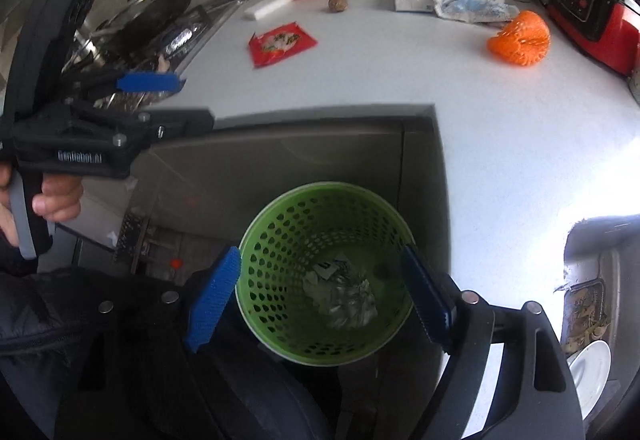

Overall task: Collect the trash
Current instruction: 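Move both tools back over the counter toward the remaining trash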

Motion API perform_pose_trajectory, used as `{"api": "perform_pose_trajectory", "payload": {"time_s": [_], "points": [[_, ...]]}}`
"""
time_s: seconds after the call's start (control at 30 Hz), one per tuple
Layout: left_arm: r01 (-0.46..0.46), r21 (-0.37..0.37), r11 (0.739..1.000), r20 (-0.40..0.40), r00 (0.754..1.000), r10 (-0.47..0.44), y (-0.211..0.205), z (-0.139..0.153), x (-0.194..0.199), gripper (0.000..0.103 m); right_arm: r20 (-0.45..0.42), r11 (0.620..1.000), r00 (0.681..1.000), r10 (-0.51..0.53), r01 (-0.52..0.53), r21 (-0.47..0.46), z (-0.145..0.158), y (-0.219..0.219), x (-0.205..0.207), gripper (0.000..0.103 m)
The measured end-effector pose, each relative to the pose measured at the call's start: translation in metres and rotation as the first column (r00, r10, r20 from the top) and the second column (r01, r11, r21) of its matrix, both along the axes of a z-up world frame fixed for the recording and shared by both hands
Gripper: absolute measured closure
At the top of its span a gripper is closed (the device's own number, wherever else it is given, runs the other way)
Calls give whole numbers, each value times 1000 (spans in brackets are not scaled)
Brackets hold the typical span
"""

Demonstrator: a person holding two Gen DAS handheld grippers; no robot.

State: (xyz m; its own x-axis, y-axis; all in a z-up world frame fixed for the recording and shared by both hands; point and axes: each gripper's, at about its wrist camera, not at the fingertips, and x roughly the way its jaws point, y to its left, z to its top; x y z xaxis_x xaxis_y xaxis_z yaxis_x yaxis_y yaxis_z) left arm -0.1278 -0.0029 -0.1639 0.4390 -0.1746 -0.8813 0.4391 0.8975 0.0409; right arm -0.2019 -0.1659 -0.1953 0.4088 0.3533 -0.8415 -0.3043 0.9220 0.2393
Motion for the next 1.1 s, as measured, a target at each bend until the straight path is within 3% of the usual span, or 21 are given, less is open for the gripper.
{"api": "perform_pose_trajectory", "payload": {"time_s": [0.2,0.53,1.1], "points": [[-37,-9,999,14,999,37,6,4,5,14,65,997,995,-82,81,19,17,-14,11,13],[-114,-18,993,39,993,115,26,11,28,13,110,984,979,-174,170,47,29,-24,37,10],[-236,-8,972,84,968,235,112,14,137,13,151,975,964,-221,218,32,47,22,111,10]]}}
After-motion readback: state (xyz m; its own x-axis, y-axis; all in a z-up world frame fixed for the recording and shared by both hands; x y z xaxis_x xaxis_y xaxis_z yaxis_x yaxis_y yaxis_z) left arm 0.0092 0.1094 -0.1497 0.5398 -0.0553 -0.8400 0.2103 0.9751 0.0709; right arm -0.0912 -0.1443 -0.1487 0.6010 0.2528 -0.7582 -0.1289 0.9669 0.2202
